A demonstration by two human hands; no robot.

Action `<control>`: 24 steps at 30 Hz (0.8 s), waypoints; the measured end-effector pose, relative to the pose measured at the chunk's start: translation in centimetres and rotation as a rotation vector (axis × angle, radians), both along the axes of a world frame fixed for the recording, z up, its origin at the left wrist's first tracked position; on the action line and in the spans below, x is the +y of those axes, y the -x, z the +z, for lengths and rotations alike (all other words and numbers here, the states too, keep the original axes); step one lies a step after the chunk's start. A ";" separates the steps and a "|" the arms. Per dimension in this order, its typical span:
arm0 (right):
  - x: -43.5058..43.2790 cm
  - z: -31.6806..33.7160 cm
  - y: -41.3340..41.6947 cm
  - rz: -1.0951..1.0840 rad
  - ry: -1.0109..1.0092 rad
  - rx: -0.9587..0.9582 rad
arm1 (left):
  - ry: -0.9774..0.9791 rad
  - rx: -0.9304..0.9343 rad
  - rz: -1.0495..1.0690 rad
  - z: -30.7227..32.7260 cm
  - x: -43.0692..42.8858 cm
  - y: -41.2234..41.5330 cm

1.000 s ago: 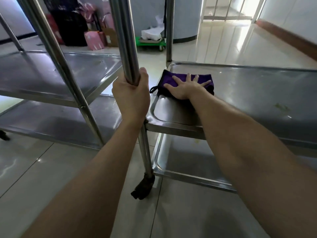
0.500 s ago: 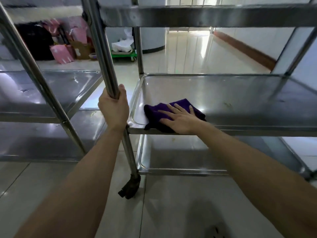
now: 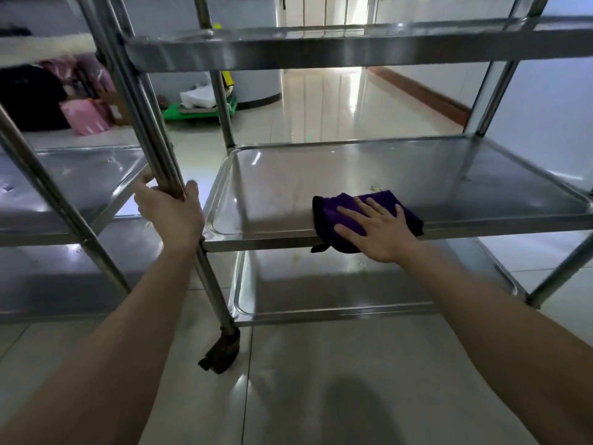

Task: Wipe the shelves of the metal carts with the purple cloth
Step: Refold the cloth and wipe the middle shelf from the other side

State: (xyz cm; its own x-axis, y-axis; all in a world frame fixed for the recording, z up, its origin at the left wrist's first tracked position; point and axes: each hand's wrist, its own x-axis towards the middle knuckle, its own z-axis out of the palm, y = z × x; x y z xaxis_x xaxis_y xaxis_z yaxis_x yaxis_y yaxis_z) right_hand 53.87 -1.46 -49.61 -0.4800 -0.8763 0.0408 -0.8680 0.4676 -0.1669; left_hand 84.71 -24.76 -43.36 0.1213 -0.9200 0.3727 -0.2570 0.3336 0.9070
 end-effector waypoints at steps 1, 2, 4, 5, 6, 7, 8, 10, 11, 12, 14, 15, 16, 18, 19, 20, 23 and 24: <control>0.0 0.0 0.0 0.005 -0.004 0.001 | 0.069 -0.030 0.121 -0.6 1.9 0.2; 0.0 0.0 0.0 0.012 -0.005 0.006 | 0.173 -0.055 0.206 -1.3 4.0 0.5; -0.1 0.0 -0.2 0.021 -0.012 0.017 | 0.407 -0.194 0.106 -2.9 8.0 2.2; 0.0 0.1 -0.2 0.026 -0.017 0.012 | 0.484 -0.324 -0.040 -3.7 9.2 3.5; 0.1 0.3 -0.3 0.035 -0.021 0.006 | 0.503 -0.465 -0.185 -4.1 9.9 5.1; 0.2 0.5 -0.3 0.054 -0.022 0.006 | 0.476 -0.586 -0.295 -4.3 10.1 6.9; 0.4 0.5 -0.2 0.086 -0.019 0.015 | 0.430 -0.683 -0.362 -4.4 9.7 8.6; 1.4 0.3 0.8 0.186 0.019 0.043 | 0.356 -0.929 -0.409 -4.8 8.2 11.5; 2.2 0.1 1.6 0.237 0.052 0.067 | 0.346 -1.063 -0.422 -5.3 7.4 12.2; 3.2 -0.2 2.7 0.272 0.087 0.101 | 0.330 -1.161 -0.426 -6.0 6.5 12.5; 5.3 -1.2 5.2 0.282 0.157 0.186 | 0.290 -1.176 -0.405 -7.0 5.3 12.3; 6.2 -1.7 6.5 0.269 0.193 0.217 | 0.270 -1.170 -0.397 -7.2 5.0 12.3; 6.9 -2.1 7.6 0.256 0.226 0.238 | 0.258 -1.185 -0.401 -7.4 4.8 12.3; 7.2 -2.6 9.0 0.250 0.254 0.265 | 0.231 -1.213 -0.410 -7.4 4.7 12.6; 6.8 -2.7 9.3 0.248 0.254 0.264 | 0.214 -1.214 -0.413 -7.1 4.6 12.9; 6.2 -2.6 9.6 0.245 0.253 0.253 | 0.195 -1.206 -0.413 -6.9 4.4 13.2; 4.7 -2.3 9.7 0.239 0.257 0.223 | 0.190 -1.195 -0.394 -6.4 3.9 13.9; 4.2 -2.2 9.9 0.225 0.257 0.214 | 0.190 -1.197 -0.390 -6.3 3.5 14.3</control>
